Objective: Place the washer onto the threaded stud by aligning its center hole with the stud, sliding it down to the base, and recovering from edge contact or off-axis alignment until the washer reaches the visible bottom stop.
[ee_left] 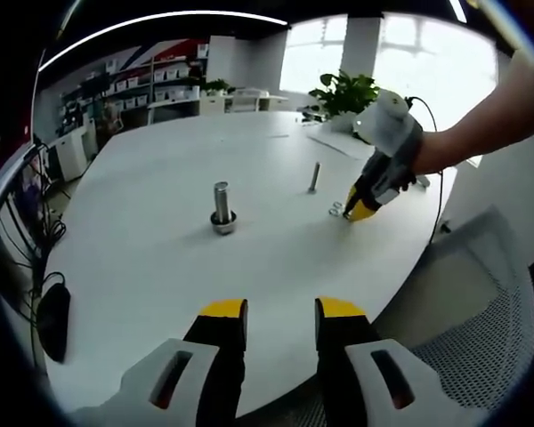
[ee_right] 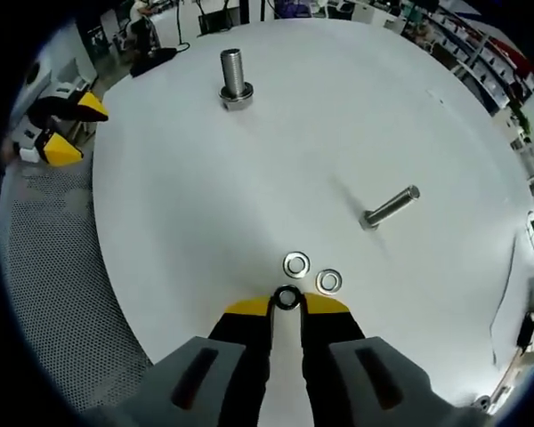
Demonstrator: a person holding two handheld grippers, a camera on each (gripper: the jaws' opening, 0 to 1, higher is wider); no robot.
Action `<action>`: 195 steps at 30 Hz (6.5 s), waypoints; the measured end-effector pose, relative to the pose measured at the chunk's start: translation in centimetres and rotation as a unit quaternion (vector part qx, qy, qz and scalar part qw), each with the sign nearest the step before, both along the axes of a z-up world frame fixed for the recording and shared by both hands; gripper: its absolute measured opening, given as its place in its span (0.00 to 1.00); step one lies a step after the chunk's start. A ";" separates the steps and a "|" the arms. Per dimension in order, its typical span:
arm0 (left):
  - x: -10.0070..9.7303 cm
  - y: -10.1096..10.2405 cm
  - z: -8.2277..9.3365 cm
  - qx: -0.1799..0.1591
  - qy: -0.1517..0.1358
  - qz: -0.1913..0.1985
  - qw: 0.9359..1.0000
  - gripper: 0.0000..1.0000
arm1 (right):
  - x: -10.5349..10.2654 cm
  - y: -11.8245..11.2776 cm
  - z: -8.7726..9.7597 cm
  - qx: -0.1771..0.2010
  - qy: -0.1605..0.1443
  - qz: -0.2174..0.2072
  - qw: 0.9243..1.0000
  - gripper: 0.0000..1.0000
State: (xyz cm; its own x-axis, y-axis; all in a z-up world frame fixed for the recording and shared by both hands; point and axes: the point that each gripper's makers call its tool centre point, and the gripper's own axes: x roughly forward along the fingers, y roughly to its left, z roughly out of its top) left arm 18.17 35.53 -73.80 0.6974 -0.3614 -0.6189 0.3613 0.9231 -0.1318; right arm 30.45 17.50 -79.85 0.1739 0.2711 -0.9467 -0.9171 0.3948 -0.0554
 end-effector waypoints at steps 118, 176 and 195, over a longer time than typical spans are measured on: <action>-0.2 0.0 -0.3 -0.003 0.010 0.002 1.000 0.25 | 8.0 1.8 0.5 -0.018 0.015 -0.003 1.000 0.14; -0.1 0.3 -0.3 0.002 0.008 0.008 1.000 0.24 | 2.1 -2.8 0.0 -0.014 0.039 0.050 0.998 0.22; -0.1 0.3 -0.4 0.007 0.008 0.007 1.000 0.24 | 2.3 -2.6 -0.2 -0.052 0.034 0.135 0.989 0.17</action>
